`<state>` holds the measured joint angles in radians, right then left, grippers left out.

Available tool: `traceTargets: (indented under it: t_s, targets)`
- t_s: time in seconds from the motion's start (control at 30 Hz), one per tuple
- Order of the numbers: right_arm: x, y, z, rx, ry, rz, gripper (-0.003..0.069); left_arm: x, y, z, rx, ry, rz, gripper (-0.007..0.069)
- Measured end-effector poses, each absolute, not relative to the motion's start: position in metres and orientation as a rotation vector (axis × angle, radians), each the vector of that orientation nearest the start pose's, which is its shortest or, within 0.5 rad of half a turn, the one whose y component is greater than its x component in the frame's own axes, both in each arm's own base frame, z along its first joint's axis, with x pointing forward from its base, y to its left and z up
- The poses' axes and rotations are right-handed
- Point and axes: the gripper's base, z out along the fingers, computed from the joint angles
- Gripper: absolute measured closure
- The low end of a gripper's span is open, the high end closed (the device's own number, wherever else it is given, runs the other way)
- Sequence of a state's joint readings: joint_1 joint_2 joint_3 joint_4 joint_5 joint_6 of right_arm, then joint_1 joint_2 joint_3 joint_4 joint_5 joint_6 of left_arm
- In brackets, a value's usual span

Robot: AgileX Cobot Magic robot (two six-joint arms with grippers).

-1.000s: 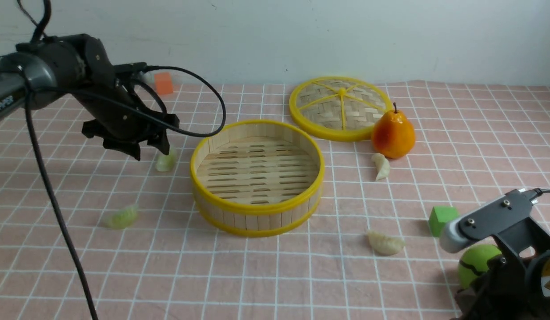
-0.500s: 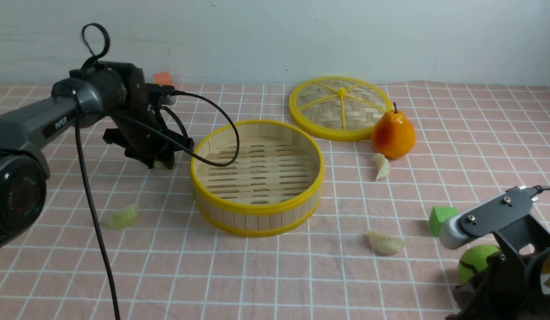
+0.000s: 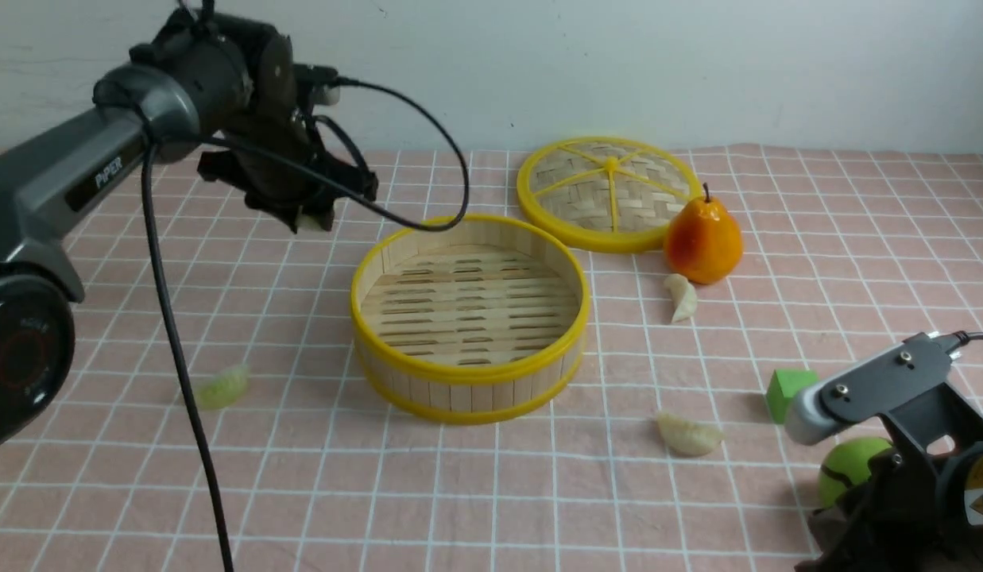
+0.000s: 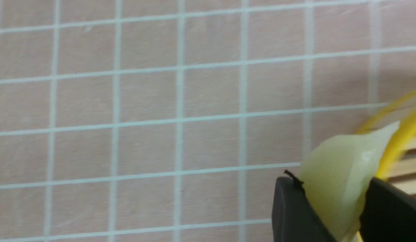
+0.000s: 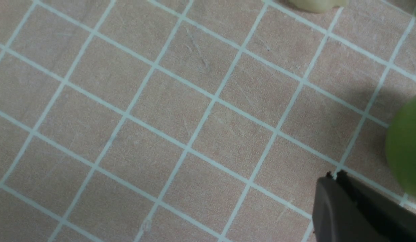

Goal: Put the dumplings into the steamer on the table with the pink tablecloth.
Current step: 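Place the dumpling into the bamboo steamer basket with the left gripper, then reach for and grasp a dumpling on the table with the left gripper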

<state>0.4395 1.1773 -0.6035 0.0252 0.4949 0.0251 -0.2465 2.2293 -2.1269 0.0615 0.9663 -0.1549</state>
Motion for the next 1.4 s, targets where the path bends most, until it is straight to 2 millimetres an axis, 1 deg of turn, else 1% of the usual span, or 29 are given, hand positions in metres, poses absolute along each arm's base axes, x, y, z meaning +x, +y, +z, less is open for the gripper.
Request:
traceTargets:
  t_s: [0.03,0.1,0.17,0.23,0.33,0.37,0.43,0.47,0.5,0.53,0.6,0.63,0.67,0.7,0.73,0.77,0.8,0.87,0.9,0.93,0.97,1.0,1.07,1.1,1.13,1.17,1.2,1.23,1.4]
  targets:
    - [0.19,0.09,0.225,-0.504,2.512,0.203,0.0652,0.487,-0.128,0.269,0.151,2.544,-0.118,0.0384]
    - [0.19,0.091,0.225,-0.506,2.511,0.203,0.0651,0.485,-0.144,0.267,0.174,2.54,-0.164,0.0384]
    - [0.191,0.091,0.223,-0.507,2.516,0.201,0.065,0.485,-0.162,0.255,0.21,2.549,-0.192,0.0384]
    - [0.192,0.091,0.222,-0.506,2.524,0.201,0.0648,0.487,-0.176,0.232,0.243,2.577,-0.195,0.0384]
    - [0.192,0.091,0.222,-0.505,2.524,0.202,0.0648,0.488,-0.187,0.202,0.287,2.624,-0.161,0.0384]
    - [0.192,0.092,0.222,-0.503,2.525,0.205,0.0646,0.488,-0.189,0.197,0.304,2.631,-0.143,0.0382]
    - [0.192,0.092,0.222,-0.5,2.526,0.207,0.0645,0.488,-0.19,0.194,0.317,2.63,-0.126,0.0363]
    - [0.191,0.092,0.222,-0.494,2.528,0.213,0.0645,0.487,-0.193,0.197,0.33,2.616,-0.103,0.0294]
    - [0.191,0.092,0.222,-0.493,2.529,0.215,0.0645,0.487,-0.193,0.197,0.334,2.617,-0.1,0.0286]
    - [0.191,0.092,0.222,-0.492,2.529,0.216,0.0645,0.484,-0.194,0.202,0.337,2.624,-0.075,0.0223]
    - [0.191,0.092,0.222,-0.49,2.532,0.218,0.0645,0.479,-0.193,0.21,0.35,2.63,-0.041,0.0176]
    - [0.191,0.092,0.222,-0.489,2.532,0.219,0.0645,0.473,-0.191,0.225,0.355,2.631,-0.006,0.0135]
    - [0.191,0.092,0.222,-0.488,2.532,0.22,0.0645,0.464,-0.187,0.254,0.342,2.604,0.024,0.0113]
    - [0.191,0.092,0.222,-0.486,2.533,0.222,0.0645,0.458,-0.183,0.271,0.332,2.582,0.046,0.0106]
    - [0.191,0.092,0.222,-0.486,2.533,0.222,0.0645,0.457,-0.182,0.276,0.329,2.577,0.051,0.0104]
    - [0.191,0.092,0.222,-0.485,2.533,0.223,0.0645,0.443,-0.171,0.312,0.299,2.537,0.082,0.0097]
    - [0.191,0.092,0.222,-0.482,2.534,0.226,0.0645,0.435,-0.162,0.333,0.273,2.519,0.091,0.0095]
    - [0.191,0.093,0.222,-0.476,2.536,0.232,0.0645,0.42,-0.141,0.363,0.219,2.51,0.094,0.0092]
    - [0.191,0.093,0.222,-0.474,2.536,0.234,0.0645,0.419,-0.139,0.365,0.215,2.506,0.092,0.0092]
    - [0.191,0.093,0.222,-0.468,2.538,0.24,0.0645,0.411,-0.119,0.377,0.185,2.517,0.075,0.0092]
    - [0.191,0.093,0.222,-0.468,2.538,0.24,0.0645,0.411,-0.113,0.378,0.174,2.523,0.076,0.0092]
    - [0.191,0.093,0.222,-0.462,2.54,0.246,0.0645,0.408,-0.098,0.373,0.17,2.567,0.051,0.0092]
    - [0.19,0.094,0.222,-0.446,2.544,0.262,0.0645,0.406,-0.071,0.346,0.159,2.69,-0.037,0.0092]
    - [0.19,0.094,0.222,-0.444,2.545,0.264,0.0645,0.405,-0.072,0.343,0.168,2.701,-0.048,0.0092]
    - [0.19,0.095,0.222,-0.432,2.548,0.276,0.0645,0.403,-0.056,0.317,0.161,2.794,-0.114,0.0092]
    - [0.19,0.095,0.222,-0.425,2.55,0.283,0.0645,0.401,-0.049,0.302,0.17,2.837,-0.146,0.0092]
    - [0.19,0.095,0.222,-0.424,2.55,0.284,0.0645,0.399,-0.048,0.296,0.183,2.854,-0.156,0.0092]
    - [0.19,0.095,0.222,-0.417,2.552,0.291,0.0643,0.396,-0.04,0.275,0.213,2.889,-0.164,0.0092]
    - [0.189,0.097,0.222,-0.383,2.56,0.324,0.0637,0.396,-0.026,0.234,0.278,2.845,-0.059,0.0092]
